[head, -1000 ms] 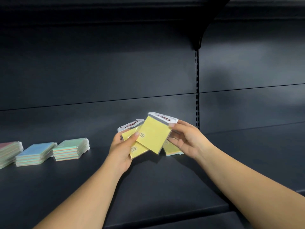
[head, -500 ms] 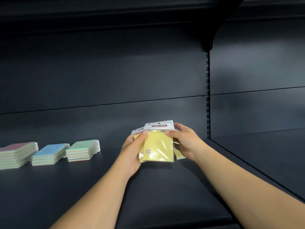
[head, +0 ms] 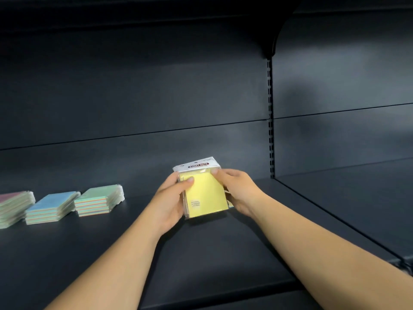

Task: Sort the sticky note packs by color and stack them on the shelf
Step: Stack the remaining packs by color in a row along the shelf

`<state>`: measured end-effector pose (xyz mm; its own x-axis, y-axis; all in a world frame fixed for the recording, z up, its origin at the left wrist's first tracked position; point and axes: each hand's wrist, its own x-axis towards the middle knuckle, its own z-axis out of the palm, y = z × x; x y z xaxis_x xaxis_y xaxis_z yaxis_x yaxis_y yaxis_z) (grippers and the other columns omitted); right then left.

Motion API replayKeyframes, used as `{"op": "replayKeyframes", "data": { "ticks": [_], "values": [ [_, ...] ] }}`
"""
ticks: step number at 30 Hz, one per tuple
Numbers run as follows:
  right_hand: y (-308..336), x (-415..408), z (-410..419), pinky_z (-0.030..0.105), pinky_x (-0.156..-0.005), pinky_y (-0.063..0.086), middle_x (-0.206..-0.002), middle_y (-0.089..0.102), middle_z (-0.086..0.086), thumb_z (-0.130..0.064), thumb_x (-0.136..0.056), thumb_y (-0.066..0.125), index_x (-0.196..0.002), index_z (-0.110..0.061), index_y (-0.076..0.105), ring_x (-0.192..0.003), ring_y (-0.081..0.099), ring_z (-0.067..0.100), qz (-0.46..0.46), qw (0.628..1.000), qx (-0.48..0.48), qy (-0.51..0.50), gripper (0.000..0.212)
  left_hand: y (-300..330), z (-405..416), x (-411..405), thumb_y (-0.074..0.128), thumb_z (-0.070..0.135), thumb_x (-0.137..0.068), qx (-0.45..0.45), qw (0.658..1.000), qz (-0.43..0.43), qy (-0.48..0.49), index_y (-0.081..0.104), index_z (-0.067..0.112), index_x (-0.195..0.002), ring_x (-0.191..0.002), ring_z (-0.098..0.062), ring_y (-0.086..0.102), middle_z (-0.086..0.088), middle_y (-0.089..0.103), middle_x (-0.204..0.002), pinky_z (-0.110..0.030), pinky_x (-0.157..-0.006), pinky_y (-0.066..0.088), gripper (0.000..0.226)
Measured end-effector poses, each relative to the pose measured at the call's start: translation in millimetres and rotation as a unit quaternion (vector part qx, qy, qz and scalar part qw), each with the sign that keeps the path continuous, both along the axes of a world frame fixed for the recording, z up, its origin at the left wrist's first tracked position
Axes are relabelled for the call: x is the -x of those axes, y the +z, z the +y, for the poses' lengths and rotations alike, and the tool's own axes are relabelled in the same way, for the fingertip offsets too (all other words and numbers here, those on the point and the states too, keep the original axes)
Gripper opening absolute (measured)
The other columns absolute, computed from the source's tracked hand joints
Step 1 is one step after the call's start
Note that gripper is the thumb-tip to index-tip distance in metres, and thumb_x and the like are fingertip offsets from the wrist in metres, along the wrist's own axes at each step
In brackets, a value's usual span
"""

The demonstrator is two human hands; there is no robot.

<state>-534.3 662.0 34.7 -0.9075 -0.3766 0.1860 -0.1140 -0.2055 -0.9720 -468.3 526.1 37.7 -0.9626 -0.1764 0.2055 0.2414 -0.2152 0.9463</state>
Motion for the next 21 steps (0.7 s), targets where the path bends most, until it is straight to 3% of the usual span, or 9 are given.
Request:
{"op": "replayKeyframes", "data": {
  "ticks": [1, 3, 5, 7, 11, 13, 16, 19, 21],
  "values": [
    [1, -3, 1, 0.026, -0.078, 0.052, -0.099, 0.068, 0.003, -0.018, -0.093, 0.055, -0.104, -0.006, 0.064, -0.084, 0.064, 0.014, -0.003, 1.0, -0.006, 0.02, 0.018, 0, 0, -1, 0.044, 0.003, -0.094, 0.019, 1.0, 0.006, -0.006, 0.058, 0.016, -0.107, -0.092, -0.02, 0.064, -0.003, 0.069, -0.1, -0.04, -0.073, 0.052, 0.023],
    [1, -5, 2, 0.027, -0.074, 0.053, -0.091, 0.068, 0.002, -0.013, -0.095, 0.05, -0.091, -0.01, 0.064, -0.078, 0.063, 0.013, 0.015, 0.999, -0.006, 0.029, 0.015, 0, -1, -2, 0.044, 0.0, -0.093, 0.055, 0.998, 0.014, -0.002, 0.056, 0.02, -0.106, -0.095, -0.016, 0.063, -0.001, 0.067, -0.105, -0.034, -0.078, 0.05, 0.027],
    [-1, -5, 3, 0.038, -0.082, 0.053, -0.097, 0.068, 0.005, -0.009, -0.095, 0.05, -0.097, -0.011, 0.063, -0.084, 0.063, 0.017, 0.036, 0.999, 0.003, 0.029, 0.013, -2, -2, -3, 0.045, -0.002, -0.093, 0.083, 0.996, 0.018, 0.006, 0.055, 0.025, -0.105, -0.094, -0.01, 0.061, 0.004, 0.065, -0.104, -0.025, -0.077, 0.047, 0.031],
    [-7, -4, 3, 0.033, -0.083, 0.052, -0.097, 0.066, 0.005, -0.006, -0.094, 0.05, -0.099, -0.012, 0.059, -0.084, 0.062, 0.017, 0.025, 0.999, 0.003, 0.045, 0.012, -7, -4, -3, 0.045, -0.004, -0.092, 0.105, 0.995, 0.002, 0.0, 0.052, 0.026, -0.107, -0.093, -0.006, 0.059, 0.007, 0.064, -0.102, -0.022, -0.077, 0.045, 0.034],
    [-13, 0, 5, 0.027, -0.086, 0.048, -0.089, 0.065, -0.001, -0.014, -0.094, 0.053, -0.088, -0.016, 0.056, -0.082, 0.061, 0.012, -0.019, 0.997, -0.035, 0.07, 0.008, -19, -7, -4, 0.046, -0.008, -0.091, 0.135, 0.989, -0.056, -0.031, 0.042, 0.025, -0.12, -0.099, -0.009, 0.056, 0.008, 0.061, -0.105, -0.03, -0.096, 0.041, 0.044],
    [-14, 0, 5, 0.026, -0.083, 0.048, -0.09, 0.065, -0.001, -0.016, -0.094, 0.054, -0.088, -0.017, 0.055, -0.083, 0.061, 0.011, -0.017, 0.996, -0.046, 0.07, 0.006, -21, -8, -3, 0.046, -0.008, -0.091, 0.141, 0.988, -0.061, -0.027, 0.042, 0.023, -0.12, -0.099, -0.009, 0.057, 0.008, 0.061, -0.104, -0.029, -0.095, 0.042, 0.043],
    [-8, -2, 5, 0.021, -0.075, 0.049, -0.094, 0.065, 0.002, -0.022, -0.094, 0.054, -0.087, -0.018, 0.057, -0.083, 0.06, 0.012, -0.009, 0.996, -0.059, 0.063, 0.009, -20, -9, -2, 0.047, -0.005, -0.092, 0.127, 0.989, -0.073, -0.018, 0.048, 0.019, -0.119, -0.091, -0.01, 0.061, 0.004, 0.064, -0.101, -0.026, -0.079, 0.05, 0.036],
    [3, 11, 19, 0.029, -0.087, 0.049, -0.099, 0.068, 0.005, -0.03, -0.091, 0.058, -0.092, -0.015, 0.066, -0.095, 0.062, 0.018, 0.044, 0.991, -0.082, -0.092, 0.017, -17, -12, 0, 0.047, 0.0, -0.093, 0.087, 0.992, -0.087, 0.006, 0.049, 0.014, -0.121, -0.09, -0.016, 0.062, -0.003, 0.064, -0.108, -0.028, -0.069, 0.05, 0.031],
    [4, 29, 36, 0.029, -0.087, 0.044, -0.093, 0.065, 0.004, -0.035, -0.09, 0.057, -0.1, -0.008, 0.067, -0.097, 0.059, 0.022, 0.081, 0.95, -0.207, -0.219, 0.03, -15, -15, 2, 0.047, 0.001, -0.094, 0.061, 0.994, -0.093, 0.02, 0.05, 0.013, -0.121, -0.092, -0.018, 0.061, -0.005, 0.063, -0.112, -0.031, -0.07, 0.049, 0.03]
  ]
}}
